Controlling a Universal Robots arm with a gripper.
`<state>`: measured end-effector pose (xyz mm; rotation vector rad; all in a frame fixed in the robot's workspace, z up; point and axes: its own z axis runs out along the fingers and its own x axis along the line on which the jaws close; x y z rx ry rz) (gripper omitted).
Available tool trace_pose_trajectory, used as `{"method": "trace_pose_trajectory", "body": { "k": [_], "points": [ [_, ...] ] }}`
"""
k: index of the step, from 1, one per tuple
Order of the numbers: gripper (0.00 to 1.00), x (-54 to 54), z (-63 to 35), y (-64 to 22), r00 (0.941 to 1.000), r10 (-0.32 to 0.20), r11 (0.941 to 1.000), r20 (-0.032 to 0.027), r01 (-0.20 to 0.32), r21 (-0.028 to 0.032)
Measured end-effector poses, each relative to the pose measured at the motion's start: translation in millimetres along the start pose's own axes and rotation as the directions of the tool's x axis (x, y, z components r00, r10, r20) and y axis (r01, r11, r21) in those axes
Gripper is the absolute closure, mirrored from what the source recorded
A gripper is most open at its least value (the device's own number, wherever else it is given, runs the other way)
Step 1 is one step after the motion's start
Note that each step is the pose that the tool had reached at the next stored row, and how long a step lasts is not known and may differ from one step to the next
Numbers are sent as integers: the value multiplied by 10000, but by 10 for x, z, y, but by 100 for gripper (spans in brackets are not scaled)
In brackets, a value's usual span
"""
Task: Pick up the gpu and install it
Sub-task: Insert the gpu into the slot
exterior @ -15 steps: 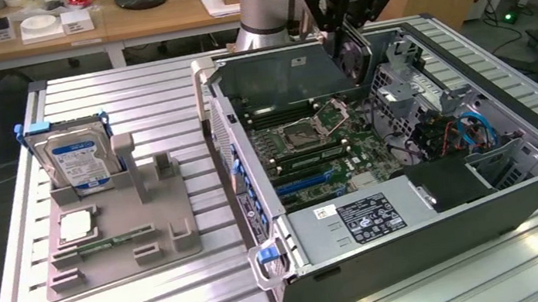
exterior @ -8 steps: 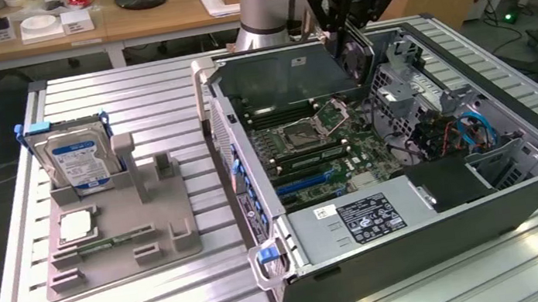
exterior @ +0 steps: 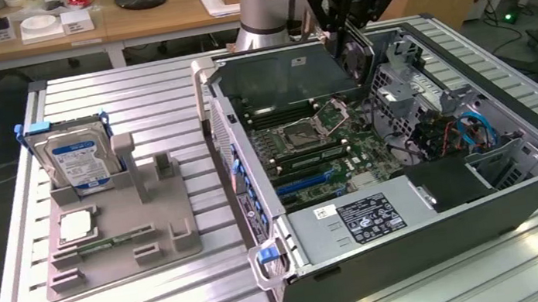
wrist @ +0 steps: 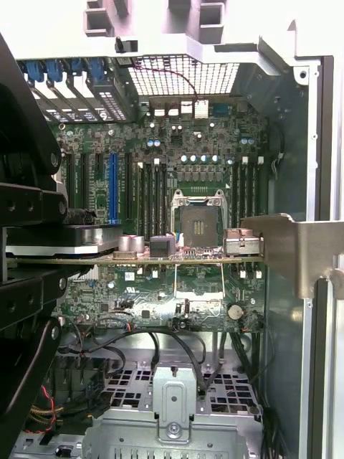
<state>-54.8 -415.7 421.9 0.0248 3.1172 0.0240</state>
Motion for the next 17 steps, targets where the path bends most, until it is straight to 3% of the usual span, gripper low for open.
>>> {"method": "trace_pose_trajectory", "body": {
  "k": [5,17],
  "points": [
    [72,0,0,0,10000,-43,10000,0,43,-2],
    [72,0,0,-5,9960,-891,9960,-12,891,-30]
  ]
}}
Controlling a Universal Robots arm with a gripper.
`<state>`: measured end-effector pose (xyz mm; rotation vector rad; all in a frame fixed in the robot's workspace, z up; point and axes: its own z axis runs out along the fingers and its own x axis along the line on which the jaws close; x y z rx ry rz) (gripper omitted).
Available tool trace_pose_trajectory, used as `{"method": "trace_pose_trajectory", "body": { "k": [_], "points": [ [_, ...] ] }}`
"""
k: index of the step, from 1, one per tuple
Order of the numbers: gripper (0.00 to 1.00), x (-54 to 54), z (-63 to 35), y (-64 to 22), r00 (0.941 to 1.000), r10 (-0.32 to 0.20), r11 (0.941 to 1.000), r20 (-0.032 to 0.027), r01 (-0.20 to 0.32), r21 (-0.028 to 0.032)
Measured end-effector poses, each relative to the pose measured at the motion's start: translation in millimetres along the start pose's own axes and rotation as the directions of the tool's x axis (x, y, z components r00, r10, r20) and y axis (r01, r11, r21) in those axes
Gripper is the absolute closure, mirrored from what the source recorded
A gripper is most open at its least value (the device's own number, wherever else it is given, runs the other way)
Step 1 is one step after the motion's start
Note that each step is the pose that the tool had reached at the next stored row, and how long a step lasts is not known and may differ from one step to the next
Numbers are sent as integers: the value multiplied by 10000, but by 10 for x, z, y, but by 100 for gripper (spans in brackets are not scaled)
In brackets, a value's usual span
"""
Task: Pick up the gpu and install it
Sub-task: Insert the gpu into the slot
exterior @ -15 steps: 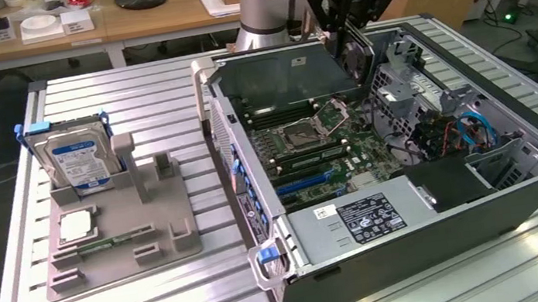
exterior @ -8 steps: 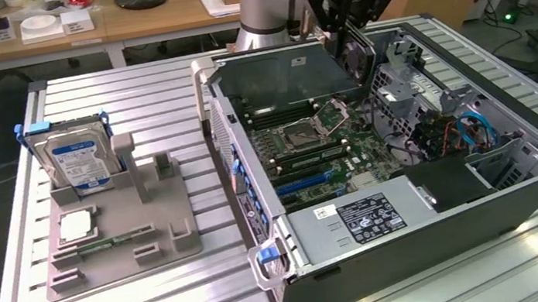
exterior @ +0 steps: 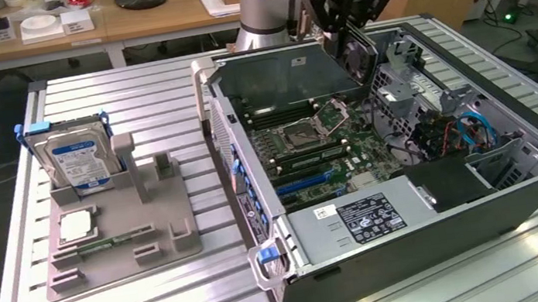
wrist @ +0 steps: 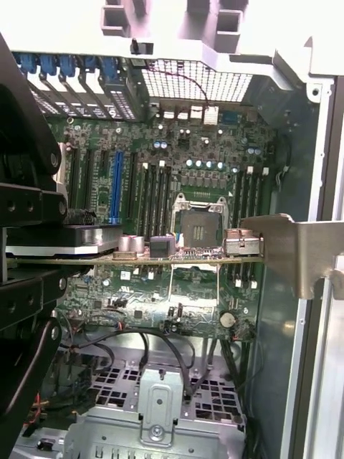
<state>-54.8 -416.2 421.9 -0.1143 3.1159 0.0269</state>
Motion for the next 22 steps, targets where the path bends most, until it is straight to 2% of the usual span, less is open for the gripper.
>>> {"method": "trace_pose_trajectory", "body": {
  "k": [11,22],
  "points": [
    [72,0,0,-7,9987,-509,9987,-3,509,-65],
    [72,2,0,-28,9969,-792,9968,-6,791,-82]
  ]
}}
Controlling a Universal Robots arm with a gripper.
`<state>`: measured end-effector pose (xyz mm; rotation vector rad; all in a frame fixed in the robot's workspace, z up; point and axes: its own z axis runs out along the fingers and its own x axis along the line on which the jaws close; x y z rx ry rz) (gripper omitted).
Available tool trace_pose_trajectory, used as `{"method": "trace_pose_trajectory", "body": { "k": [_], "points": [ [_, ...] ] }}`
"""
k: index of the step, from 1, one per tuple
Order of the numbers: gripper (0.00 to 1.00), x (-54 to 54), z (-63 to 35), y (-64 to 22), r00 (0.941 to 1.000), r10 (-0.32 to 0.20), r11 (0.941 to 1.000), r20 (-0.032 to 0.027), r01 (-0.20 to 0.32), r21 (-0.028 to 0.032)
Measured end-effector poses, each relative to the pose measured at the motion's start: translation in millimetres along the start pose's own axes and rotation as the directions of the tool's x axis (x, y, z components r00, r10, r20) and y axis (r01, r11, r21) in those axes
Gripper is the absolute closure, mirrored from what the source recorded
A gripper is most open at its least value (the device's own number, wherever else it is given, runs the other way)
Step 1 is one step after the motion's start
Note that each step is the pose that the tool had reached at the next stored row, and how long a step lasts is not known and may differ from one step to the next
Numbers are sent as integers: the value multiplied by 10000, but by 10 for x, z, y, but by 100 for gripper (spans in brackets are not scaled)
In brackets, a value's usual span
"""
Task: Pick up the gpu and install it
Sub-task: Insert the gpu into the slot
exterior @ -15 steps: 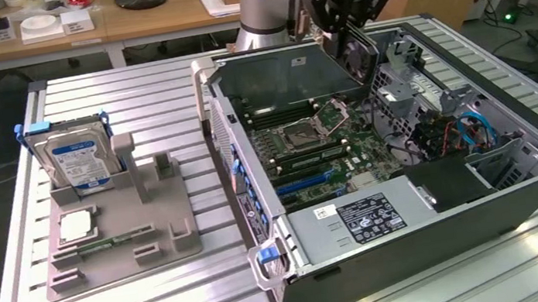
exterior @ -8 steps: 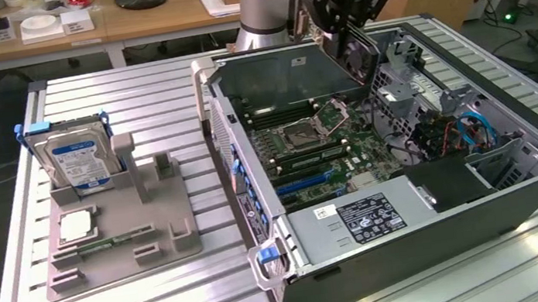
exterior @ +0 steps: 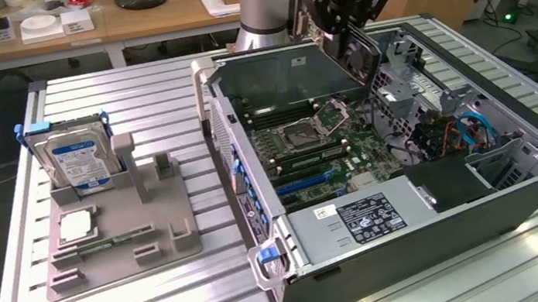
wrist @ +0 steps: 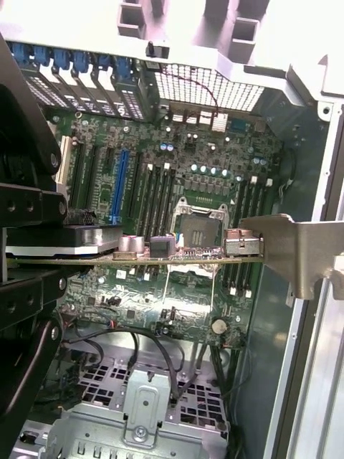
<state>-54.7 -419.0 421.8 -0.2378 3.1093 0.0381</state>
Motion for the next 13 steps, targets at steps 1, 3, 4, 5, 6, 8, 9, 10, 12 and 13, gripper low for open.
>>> {"method": "trace_pose_trajectory", "body": {
  "k": [1,3,4,5,6,8,9,10,12,13],
  "points": [
    [72,0,0,-2,10000,-24,10000,-1,24,-1],
    [72,1,0,-6,10000,-66,10000,-1,66,-3],
    [72,1,0,-8,10000,-86,10000,-1,86,-4],
    [72,2,0,-9,9999,-107,9999,-2,107,-4],
    [72,2,-1,-11,9999,-130,9999,-3,130,-4],
    [72,3,0,-16,9999,-169,9999,-3,169,-7],
    [72,3,-1,-18,9998,-189,9998,-4,189,-7],
    [72,3,-1,-20,9998,-210,9998,-4,210,-8],
    [72,4,-1,-24,9997,-250,9997,-5,250,-8],
    [72,4,-1,-26,9996,-270,9996,-5,270,-10]
  ]
}}
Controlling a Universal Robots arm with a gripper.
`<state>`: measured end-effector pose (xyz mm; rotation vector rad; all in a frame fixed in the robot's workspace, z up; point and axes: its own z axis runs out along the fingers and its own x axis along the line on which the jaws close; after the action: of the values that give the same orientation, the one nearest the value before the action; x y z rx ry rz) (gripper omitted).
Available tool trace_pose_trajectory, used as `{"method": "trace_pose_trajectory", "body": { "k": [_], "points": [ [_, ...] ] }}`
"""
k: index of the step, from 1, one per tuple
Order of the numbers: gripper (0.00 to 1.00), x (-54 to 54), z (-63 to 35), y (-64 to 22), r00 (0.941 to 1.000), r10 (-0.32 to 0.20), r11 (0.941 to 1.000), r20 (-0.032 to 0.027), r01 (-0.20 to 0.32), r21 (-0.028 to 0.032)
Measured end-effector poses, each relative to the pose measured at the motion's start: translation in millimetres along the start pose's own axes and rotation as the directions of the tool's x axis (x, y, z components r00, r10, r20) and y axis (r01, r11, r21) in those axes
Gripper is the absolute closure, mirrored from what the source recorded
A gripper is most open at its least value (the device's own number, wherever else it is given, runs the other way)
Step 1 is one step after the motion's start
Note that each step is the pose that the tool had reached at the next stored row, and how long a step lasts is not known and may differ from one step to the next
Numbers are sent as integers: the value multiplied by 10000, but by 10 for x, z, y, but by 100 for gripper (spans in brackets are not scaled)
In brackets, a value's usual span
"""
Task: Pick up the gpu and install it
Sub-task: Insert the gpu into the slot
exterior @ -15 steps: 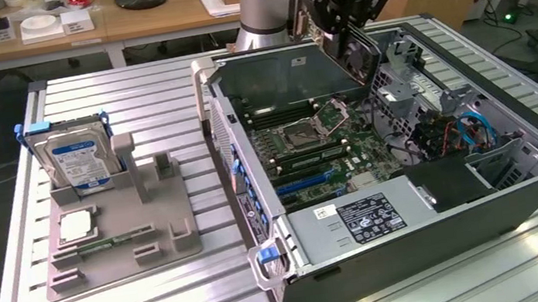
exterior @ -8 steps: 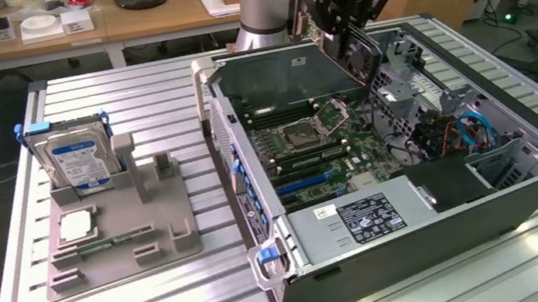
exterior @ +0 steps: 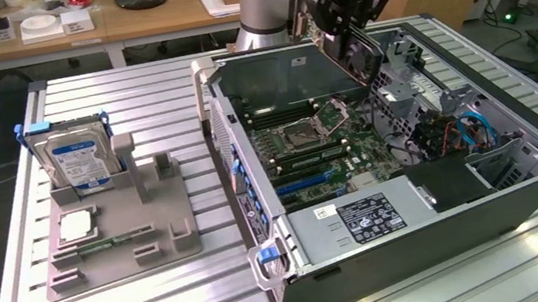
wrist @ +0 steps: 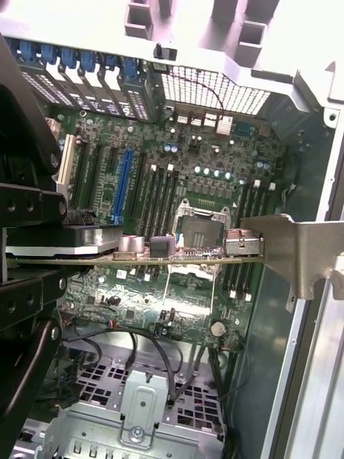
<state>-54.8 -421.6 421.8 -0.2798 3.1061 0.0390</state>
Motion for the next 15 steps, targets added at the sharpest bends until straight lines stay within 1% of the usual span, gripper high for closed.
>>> {"method": "trace_pose_trajectory", "body": {
  "k": [15],
  "points": [
    [72,4,-1,-22,9994,-337,9994,-8,337,-8]
  ]
}}
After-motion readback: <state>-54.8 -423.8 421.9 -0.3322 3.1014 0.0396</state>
